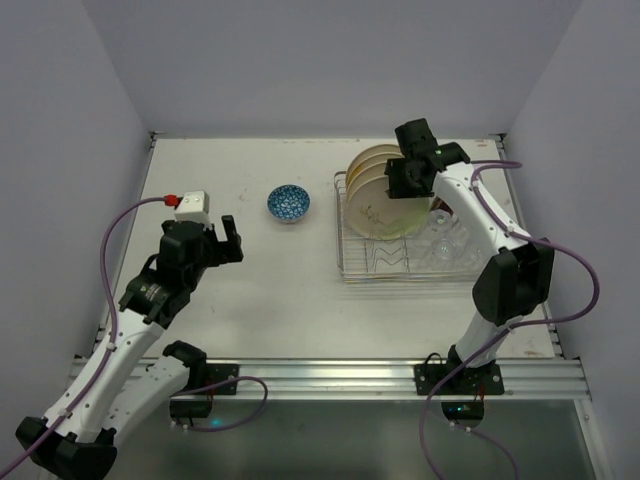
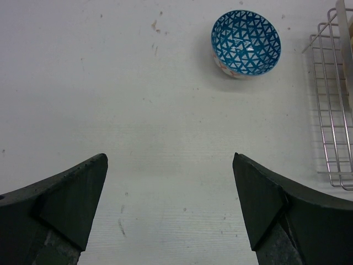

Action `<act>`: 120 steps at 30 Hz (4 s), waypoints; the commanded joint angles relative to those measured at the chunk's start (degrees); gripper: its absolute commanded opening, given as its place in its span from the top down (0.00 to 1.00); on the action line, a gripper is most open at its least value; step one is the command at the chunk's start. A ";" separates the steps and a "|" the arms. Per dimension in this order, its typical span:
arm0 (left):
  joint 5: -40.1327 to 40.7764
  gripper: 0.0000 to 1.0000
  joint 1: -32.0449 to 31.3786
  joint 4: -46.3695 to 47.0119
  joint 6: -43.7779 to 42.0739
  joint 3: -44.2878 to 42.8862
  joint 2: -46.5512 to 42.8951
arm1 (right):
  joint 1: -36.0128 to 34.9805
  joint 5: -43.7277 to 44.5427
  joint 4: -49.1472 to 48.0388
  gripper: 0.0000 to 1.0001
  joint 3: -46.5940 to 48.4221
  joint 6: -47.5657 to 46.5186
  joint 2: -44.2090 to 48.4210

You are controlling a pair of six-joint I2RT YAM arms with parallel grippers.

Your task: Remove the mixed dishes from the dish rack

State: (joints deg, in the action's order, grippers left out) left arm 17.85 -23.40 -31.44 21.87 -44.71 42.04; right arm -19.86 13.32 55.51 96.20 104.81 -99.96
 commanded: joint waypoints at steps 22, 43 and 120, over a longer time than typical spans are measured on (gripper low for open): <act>2.63 0.00 -0.51 -0.20 0.90 -0.38 -2.23 | -0.18 2.32 15.68 0.53 -6.03 -3.65 4.52; 2.72 0.00 -0.60 -0.29 1.07 -0.20 -2.32 | -1.85 6.97 15.07 0.52 -8.40 -7.17 -0.23; 2.98 0.00 -0.69 -0.29 1.34 -0.29 -3.55 | -7.91 2.94 -6.72 1.00 1.18 -31.59 19.27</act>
State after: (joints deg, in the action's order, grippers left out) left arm 19.73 -23.77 -32.32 22.00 -44.71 38.61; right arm -26.59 15.40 57.93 96.07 78.02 -86.85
